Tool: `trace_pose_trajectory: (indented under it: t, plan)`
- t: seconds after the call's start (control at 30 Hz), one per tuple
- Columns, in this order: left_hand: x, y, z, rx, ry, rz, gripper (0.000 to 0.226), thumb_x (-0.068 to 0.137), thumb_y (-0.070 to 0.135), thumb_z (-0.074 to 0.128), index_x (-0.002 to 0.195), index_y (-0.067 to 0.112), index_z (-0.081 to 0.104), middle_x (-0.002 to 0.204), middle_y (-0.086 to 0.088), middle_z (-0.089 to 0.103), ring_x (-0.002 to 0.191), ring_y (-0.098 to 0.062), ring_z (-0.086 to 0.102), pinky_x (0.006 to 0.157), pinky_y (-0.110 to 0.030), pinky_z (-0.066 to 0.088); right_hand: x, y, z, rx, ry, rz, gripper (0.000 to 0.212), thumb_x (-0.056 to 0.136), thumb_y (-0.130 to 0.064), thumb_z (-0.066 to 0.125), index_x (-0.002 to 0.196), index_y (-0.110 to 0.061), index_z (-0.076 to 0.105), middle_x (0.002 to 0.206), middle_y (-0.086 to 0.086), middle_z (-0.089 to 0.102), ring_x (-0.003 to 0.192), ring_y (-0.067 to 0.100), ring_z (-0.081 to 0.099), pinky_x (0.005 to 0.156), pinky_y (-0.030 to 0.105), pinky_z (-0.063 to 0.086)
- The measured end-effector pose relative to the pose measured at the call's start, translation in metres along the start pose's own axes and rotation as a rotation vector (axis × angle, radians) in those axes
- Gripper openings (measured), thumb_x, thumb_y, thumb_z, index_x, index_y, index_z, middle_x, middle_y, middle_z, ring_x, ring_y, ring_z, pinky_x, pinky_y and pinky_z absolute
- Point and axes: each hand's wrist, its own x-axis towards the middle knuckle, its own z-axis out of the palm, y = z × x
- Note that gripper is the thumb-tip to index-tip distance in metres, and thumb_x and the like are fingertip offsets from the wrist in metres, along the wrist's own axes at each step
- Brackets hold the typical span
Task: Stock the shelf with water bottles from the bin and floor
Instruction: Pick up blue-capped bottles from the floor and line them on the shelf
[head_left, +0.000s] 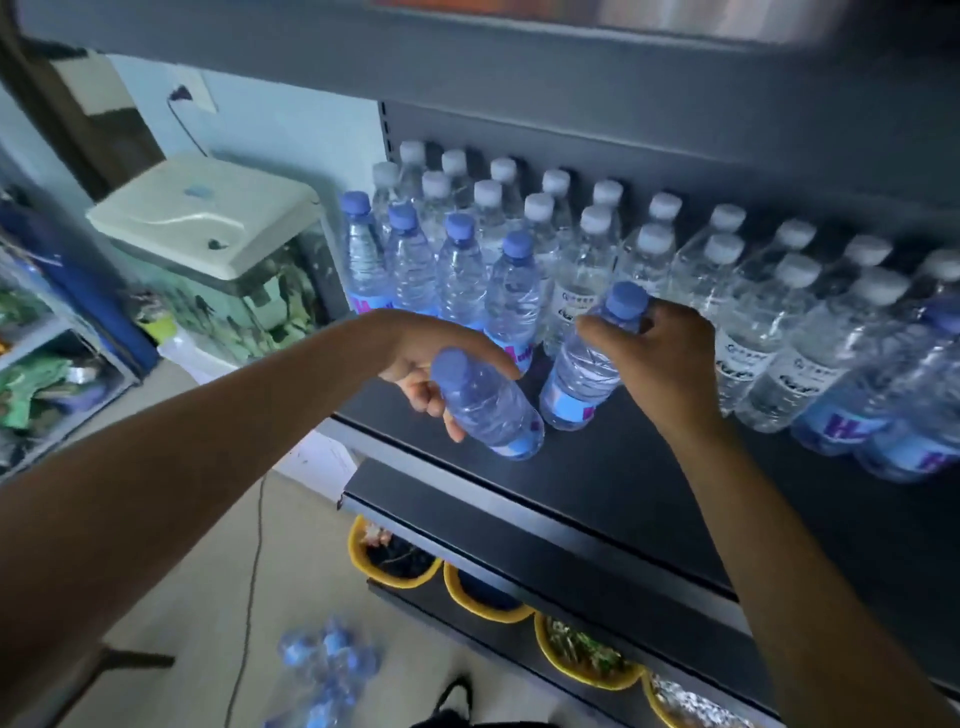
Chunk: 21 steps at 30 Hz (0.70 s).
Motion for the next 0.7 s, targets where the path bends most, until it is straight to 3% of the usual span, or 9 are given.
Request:
trace_pose_trajectory:
  t: [0.07,0.13,0.23,0.37,0.4,0.5,0.57,0.63,0.7]
  plan:
    - [0.008,0.005,-0.009,0.054,-0.026,-0.010,0.048,0.097,0.057,0.053,0.092,0.015,0.076,0.083,-0.021,0.074,0.050,-0.017,0.051,0.049,-0.021,0.035,-0.005,0.005,0.007,-0.041,-0.037,0.015,0.025,0.078,-0.038,0.080,0.070,-0.018,0.068,0.060,-0.018,0.065,0.062,-0.001,0.062,0.059,0.023,0.042]
    - [0.016,0.011,-0.015,0.105,-0.041,-0.023,0.051,0.097,0.058,0.052,0.084,0.016,0.078,0.086,-0.023,0.073,0.047,-0.017,0.053,0.046,-0.018,0.035,-0.009,0.009,0.014,-0.017,-0.025,0.019,0.020,0.079,-0.034,0.081,0.077,-0.018,0.070,0.070,-0.011,0.069,0.069,0.006,0.066,0.064,0.027,0.048]
    - [0.026,0.027,-0.020,0.221,-0.058,-0.035,0.053,0.098,0.059,0.050,0.090,0.015,0.077,0.087,-0.024,0.075,0.045,-0.017,0.056,0.043,-0.016,0.037,-0.010,0.014,0.022,0.013,0.029,-0.015,0.019,0.081,-0.033,0.078,0.091,-0.021,0.068,0.084,-0.004,0.064,0.073,0.010,0.059,0.066,0.027,0.042]
    - [0.035,0.050,-0.023,0.327,-0.105,-0.057,0.054,0.099,0.057,0.049,0.100,0.009,0.073,0.104,-0.028,0.075,0.047,-0.020,0.059,0.044,-0.018,0.041,-0.010,0.027,0.029,-0.123,0.001,-0.070,0.058,0.076,-0.055,0.066,0.119,-0.016,0.065,0.101,0.005,0.048,0.090,0.021,0.055,0.077,0.030,0.045]
    - [0.035,0.054,-0.024,0.316,-0.087,-0.040,0.050,0.100,0.053,0.051,0.103,0.008,0.073,0.105,-0.025,0.076,0.049,-0.021,0.060,0.045,-0.018,0.043,-0.012,0.030,0.029,-0.116,-0.028,-0.054,0.065,0.074,-0.058,0.065,0.125,-0.018,0.062,0.107,0.006,0.046,0.100,0.023,0.054,0.086,0.032,0.046]
    - [0.037,0.059,-0.023,0.249,0.037,0.102,0.026,0.095,0.036,0.059,0.090,0.013,0.071,0.071,-0.005,0.076,0.049,-0.014,0.066,0.045,-0.016,0.046,-0.024,0.035,0.031,0.025,-0.134,0.063,0.079,0.078,-0.044,0.071,0.149,-0.025,0.043,0.133,0.004,0.040,0.126,0.014,0.042,0.104,0.031,0.037]
    - [0.043,0.059,-0.016,0.209,0.099,0.185,0.021,0.085,0.033,0.069,0.087,0.012,0.069,0.078,-0.007,0.073,0.061,-0.015,0.068,0.055,-0.017,0.053,-0.036,0.038,0.044,0.139,-0.108,0.128,0.077,0.092,-0.025,0.070,0.157,-0.021,0.030,0.149,0.002,0.036,0.134,0.005,0.032,0.108,0.027,0.030]
    - [0.056,0.055,-0.005,0.044,0.188,0.247,0.019,0.091,0.023,0.067,0.095,0.004,0.068,0.090,-0.015,0.068,0.061,-0.019,0.065,0.054,-0.022,0.056,-0.054,0.040,0.062,0.240,0.021,0.161,0.058,0.101,-0.018,0.059,0.153,-0.020,0.033,0.144,-0.013,0.041,0.139,0.012,0.032,0.112,0.028,0.026]
    - [0.061,0.044,0.009,-0.207,0.315,0.319,0.014,0.096,0.017,0.060,0.090,0.005,0.063,0.078,-0.012,0.059,0.043,-0.014,0.054,0.042,-0.017,0.046,-0.072,0.039,0.074,0.299,0.128,0.216,0.048,0.100,-0.033,0.051,0.146,-0.021,0.043,0.129,-0.027,0.046,0.131,0.011,0.039,0.112,0.026,0.028]
